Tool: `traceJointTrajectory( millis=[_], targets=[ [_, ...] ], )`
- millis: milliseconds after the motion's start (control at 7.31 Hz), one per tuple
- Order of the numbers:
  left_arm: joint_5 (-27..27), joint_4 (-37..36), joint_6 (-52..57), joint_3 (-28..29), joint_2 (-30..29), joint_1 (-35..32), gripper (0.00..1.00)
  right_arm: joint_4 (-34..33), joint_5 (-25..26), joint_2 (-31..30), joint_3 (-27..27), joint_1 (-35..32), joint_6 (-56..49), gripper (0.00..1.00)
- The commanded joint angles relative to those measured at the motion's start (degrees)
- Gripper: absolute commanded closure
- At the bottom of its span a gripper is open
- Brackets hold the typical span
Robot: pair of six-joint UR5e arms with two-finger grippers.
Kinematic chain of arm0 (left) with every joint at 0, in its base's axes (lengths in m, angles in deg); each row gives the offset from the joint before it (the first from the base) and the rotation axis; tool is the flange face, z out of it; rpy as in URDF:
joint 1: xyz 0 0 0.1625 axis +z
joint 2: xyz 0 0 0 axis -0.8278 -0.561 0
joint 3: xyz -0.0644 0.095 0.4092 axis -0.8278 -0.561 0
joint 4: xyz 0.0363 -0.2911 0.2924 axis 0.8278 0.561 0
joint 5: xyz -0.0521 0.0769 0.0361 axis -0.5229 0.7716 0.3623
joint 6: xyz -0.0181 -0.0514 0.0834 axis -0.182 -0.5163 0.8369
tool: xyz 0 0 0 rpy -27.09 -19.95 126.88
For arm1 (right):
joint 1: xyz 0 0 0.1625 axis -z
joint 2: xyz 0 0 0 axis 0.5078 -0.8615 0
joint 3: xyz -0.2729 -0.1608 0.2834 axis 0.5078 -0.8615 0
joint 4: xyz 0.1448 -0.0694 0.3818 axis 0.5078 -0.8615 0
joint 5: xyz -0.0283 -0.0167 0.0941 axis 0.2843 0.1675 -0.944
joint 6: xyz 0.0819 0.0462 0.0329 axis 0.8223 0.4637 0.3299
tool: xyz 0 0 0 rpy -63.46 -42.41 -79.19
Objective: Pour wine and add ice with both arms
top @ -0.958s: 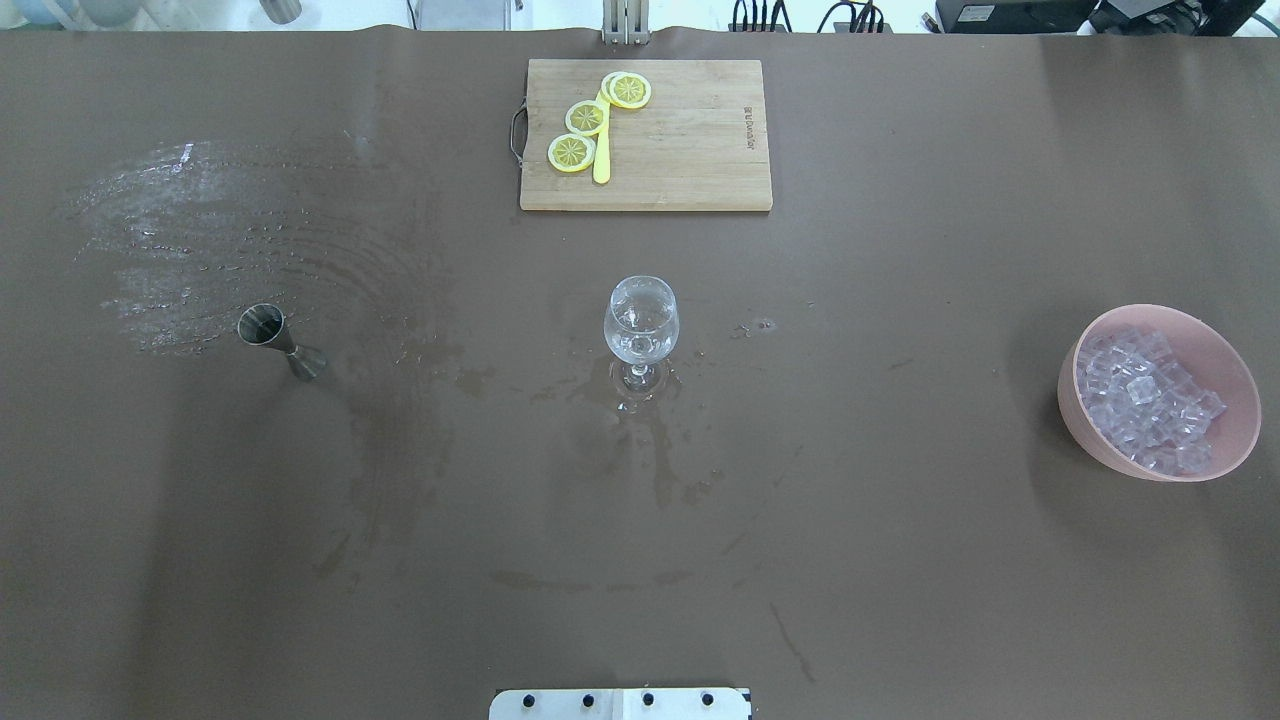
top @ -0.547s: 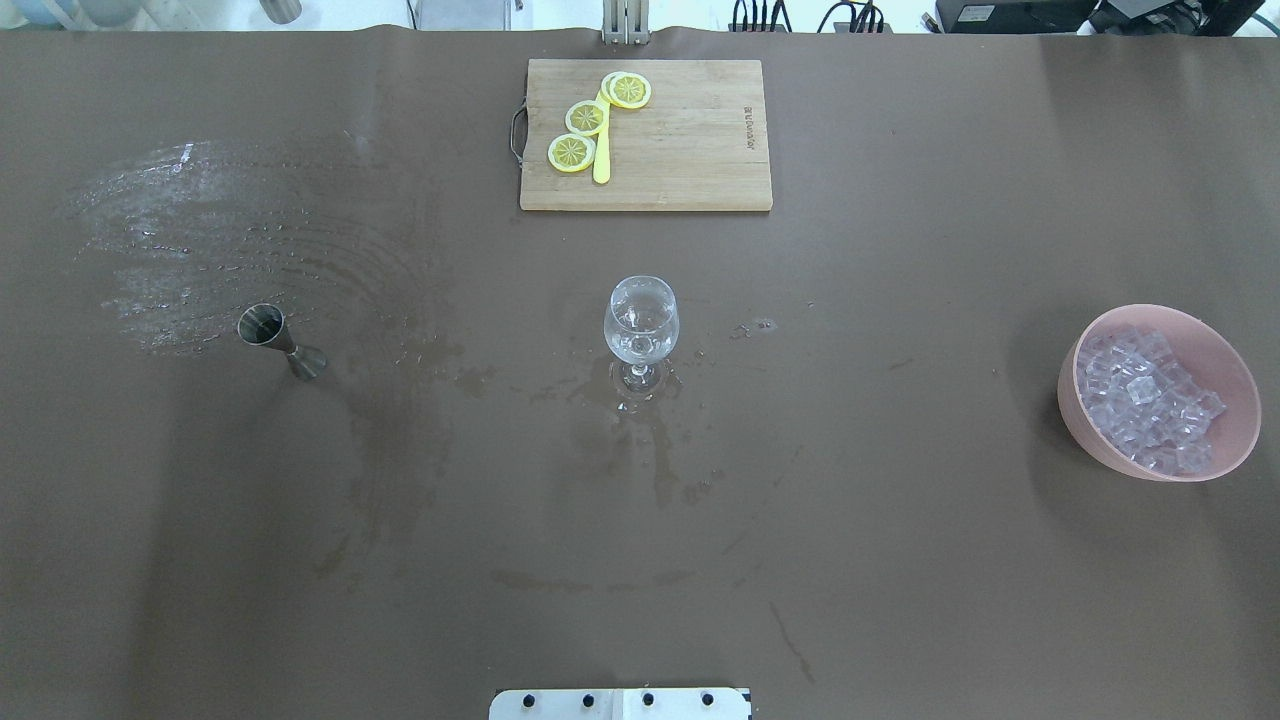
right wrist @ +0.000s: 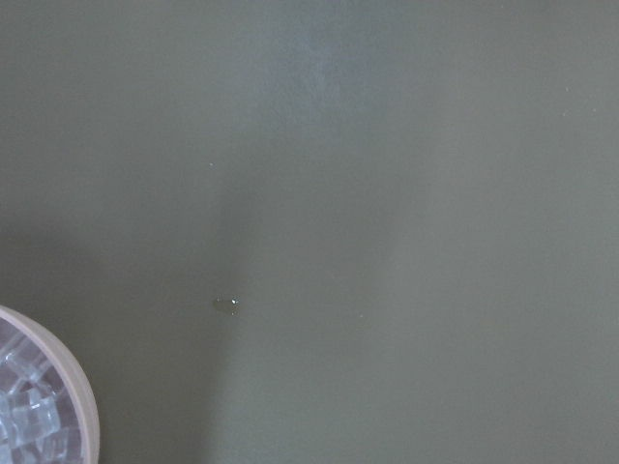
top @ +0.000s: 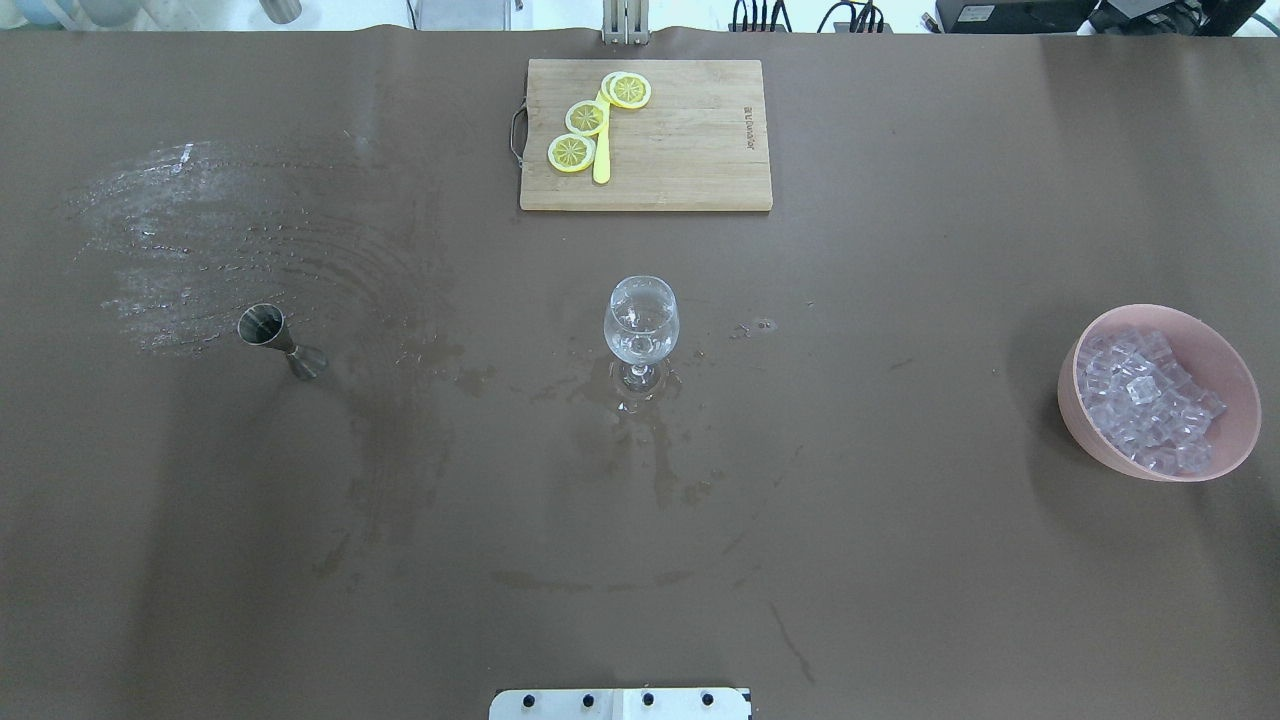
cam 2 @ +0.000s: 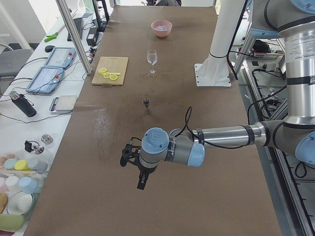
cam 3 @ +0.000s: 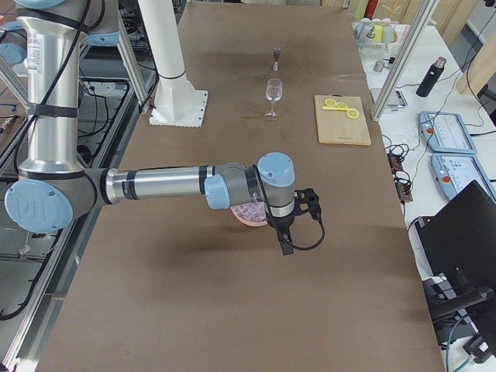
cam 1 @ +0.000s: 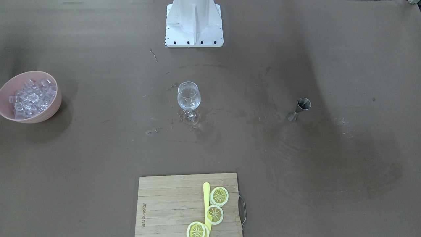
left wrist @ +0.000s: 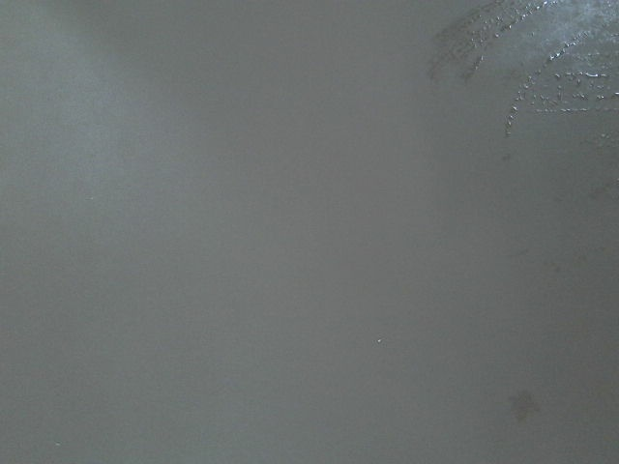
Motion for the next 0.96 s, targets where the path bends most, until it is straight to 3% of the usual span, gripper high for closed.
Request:
traceJointTrajectory(
  millis=[0, 684, 821],
  targets=[
    [-0.03, 0.67, -0.01, -0.07, -0.09, 0.00, 0.02, 1.24, -2.21, -0.10, -0.64, 0.01, 0.09, 0.00],
    [0.06, 2.34, 0.08, 0.80, -6.58, 0.18, 0.02, 1.41, -2.31, -0.27, -2.22, 0.01, 0.18, 0.00],
    [0.06, 8.17, -0.09, 0.80, -6.42, 0.18, 0.02, 1.32, -2.31, -0.27, -2.39, 0.01, 0.18, 0.00]
  ],
)
